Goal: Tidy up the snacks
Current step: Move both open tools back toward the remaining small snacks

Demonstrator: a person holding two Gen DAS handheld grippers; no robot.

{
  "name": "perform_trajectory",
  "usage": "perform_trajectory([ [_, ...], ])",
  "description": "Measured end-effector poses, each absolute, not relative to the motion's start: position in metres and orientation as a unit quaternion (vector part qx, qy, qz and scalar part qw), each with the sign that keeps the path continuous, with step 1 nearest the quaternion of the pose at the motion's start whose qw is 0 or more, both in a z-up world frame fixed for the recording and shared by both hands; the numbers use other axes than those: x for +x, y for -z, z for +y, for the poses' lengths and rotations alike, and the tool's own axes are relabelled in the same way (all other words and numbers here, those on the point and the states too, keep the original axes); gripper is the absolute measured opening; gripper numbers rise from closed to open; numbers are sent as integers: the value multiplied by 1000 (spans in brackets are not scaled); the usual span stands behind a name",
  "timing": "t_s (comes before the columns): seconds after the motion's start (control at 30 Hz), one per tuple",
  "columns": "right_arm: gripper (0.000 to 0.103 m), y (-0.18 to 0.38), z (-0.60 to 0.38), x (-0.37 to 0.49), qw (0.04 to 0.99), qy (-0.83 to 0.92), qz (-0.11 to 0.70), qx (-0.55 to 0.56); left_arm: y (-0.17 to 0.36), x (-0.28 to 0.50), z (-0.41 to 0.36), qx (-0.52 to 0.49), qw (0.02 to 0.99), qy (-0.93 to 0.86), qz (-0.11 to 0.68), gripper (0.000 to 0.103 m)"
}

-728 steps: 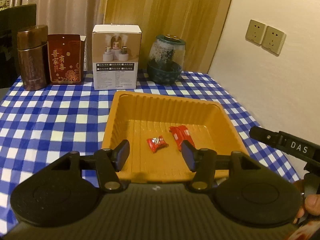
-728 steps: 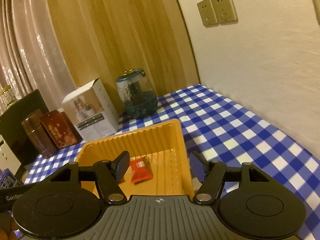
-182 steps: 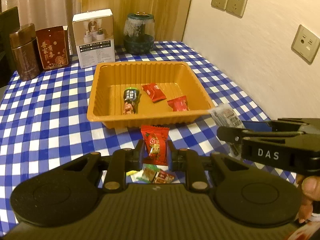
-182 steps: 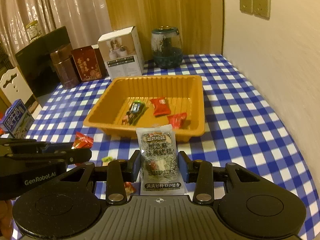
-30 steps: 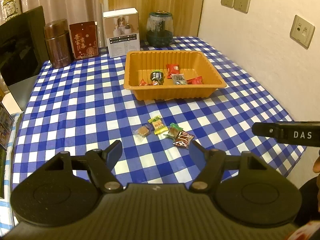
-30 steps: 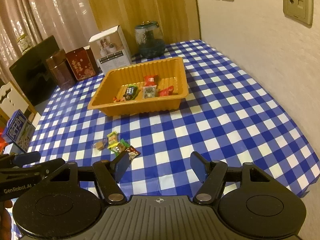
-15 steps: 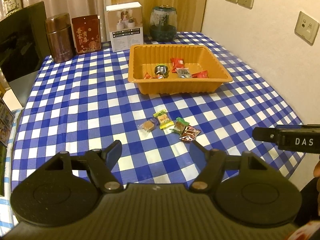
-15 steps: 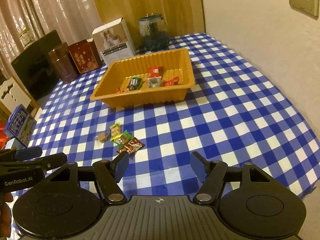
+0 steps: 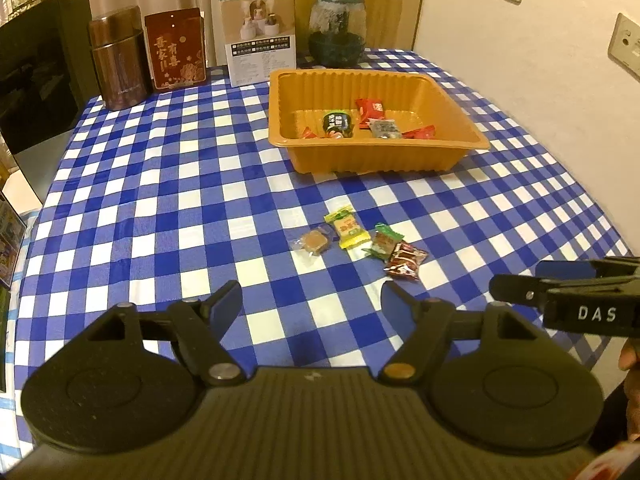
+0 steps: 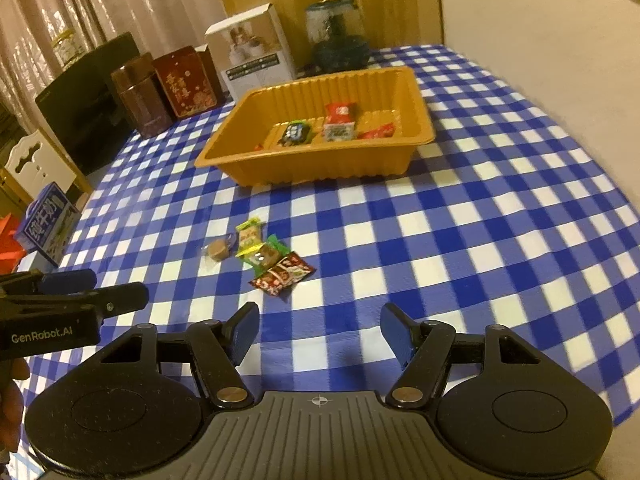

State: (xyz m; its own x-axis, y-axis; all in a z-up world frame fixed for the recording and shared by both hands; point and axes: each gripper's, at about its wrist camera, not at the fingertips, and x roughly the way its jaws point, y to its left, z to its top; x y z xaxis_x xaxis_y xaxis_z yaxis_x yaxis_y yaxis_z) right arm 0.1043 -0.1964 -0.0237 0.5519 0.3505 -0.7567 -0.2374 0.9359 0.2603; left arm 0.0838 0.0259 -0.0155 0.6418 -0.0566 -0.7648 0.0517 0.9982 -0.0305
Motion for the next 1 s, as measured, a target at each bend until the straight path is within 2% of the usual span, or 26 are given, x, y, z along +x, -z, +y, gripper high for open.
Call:
perform_trajectory([
  [0.3, 66, 45, -171, 121, 874, -178, 446, 72, 33, 105, 39, 3, 903, 30, 428, 75],
  [0.4, 51, 53, -163, 129, 872, -179, 448, 78, 39, 113, 43, 2, 903, 29, 430, 75],
  [0.53, 48, 63, -151, 140, 870, -182, 451, 81, 46, 120, 47, -3, 902, 29, 430, 75],
  [0.83, 47, 83, -134, 160, 873, -156, 455, 83, 58, 127, 55, -15, 900, 29, 434, 75],
  [1.0, 47, 84, -122, 162, 880, -157, 446, 39, 62, 128, 57, -21, 899, 26, 437, 75],
])
